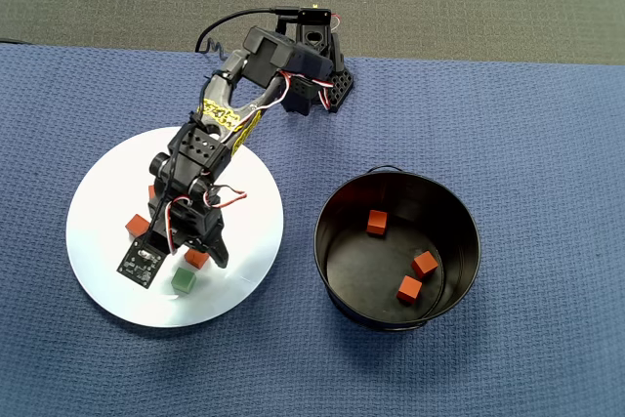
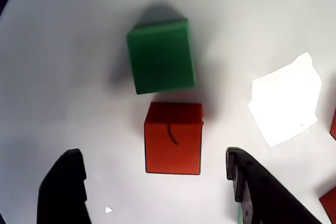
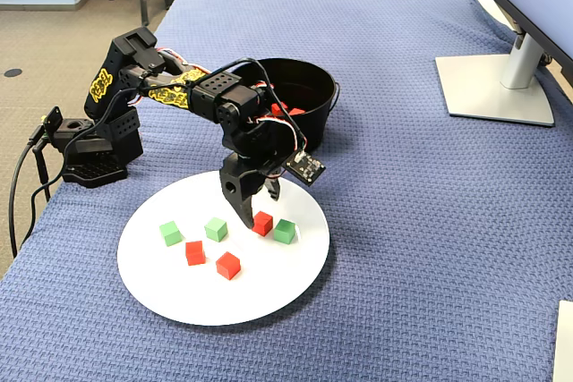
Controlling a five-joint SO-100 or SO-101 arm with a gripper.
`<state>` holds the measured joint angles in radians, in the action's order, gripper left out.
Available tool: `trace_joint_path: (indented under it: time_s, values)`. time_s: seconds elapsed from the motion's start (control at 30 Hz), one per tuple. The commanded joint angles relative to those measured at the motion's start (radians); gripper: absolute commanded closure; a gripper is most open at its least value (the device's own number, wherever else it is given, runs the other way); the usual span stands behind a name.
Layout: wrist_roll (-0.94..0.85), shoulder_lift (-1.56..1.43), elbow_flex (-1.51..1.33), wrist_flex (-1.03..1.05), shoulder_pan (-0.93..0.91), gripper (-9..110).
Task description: Pick up the red cubes from the white plate and place them in the black recipient
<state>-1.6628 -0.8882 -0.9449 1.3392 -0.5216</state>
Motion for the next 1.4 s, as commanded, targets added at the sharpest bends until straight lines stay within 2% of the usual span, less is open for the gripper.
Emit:
trace_joint_path:
  time_s: [0.0,0.33,0.43,0.53,0.73,0.9,1.07,1.37]
  values:
    - [0.026,0.003,0.078,0.014,0.014,76]
    - [0.046,0.060,0.127,0.014,0.018,81]
    - [0.061,0.063,0.130,0.012,0.021,87]
    - [0.086,0.061,0.133,0.015,0.031,101]
    - [0.129,0.014,0.129,0.025,0.046,101]
    - [0.124,-0.175,0.100,0.129,0.057,102]
    - [0.152,-0.428,-0.012,0.124,0.086,102]
    - [0.451,-0.818,-0.242,-0.028,0.281,102]
